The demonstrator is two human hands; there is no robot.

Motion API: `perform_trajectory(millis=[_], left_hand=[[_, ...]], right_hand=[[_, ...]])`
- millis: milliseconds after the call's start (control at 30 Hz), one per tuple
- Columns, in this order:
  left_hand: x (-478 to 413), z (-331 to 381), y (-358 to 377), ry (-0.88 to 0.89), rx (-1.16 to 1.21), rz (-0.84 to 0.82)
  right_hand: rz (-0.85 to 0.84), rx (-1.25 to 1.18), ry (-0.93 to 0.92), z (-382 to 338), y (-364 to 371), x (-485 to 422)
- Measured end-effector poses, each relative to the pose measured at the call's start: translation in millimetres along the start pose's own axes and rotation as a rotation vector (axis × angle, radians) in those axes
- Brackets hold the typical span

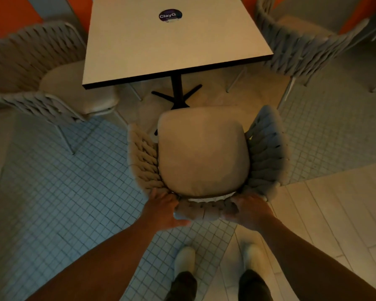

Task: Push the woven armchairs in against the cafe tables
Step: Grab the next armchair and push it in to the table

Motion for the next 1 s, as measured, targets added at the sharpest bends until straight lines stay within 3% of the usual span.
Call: perform_trajectory(millis=[267, 733, 1000], left_hand=[[-2.4, 14.2, 0.8, -0.106, 0.014, 0.050], [2.6, 42.7, 2.3, -0.183, 0.071, 0.099], [-1.1, 54.6, -10.5, -0.194, 0.061, 0.032]], right_hand=[[0.198, 0.197, -0.244, 30.9, -9.8, -6.8], [0.355, 0.239, -0.388, 55.5, -26.7, -20.2], [0.303, 0.198, -0.411, 67.6, -33.9, -24.1]])
Point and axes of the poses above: each hand's wrist, its own x-axis away from the middle knuckle, its own y-axis out of the palm, z = x × y, the point moved 5 cm from there along -x, towards the middle knuckle, and after that the axes turned 8 degrees about -z, right-handed, at the moved point
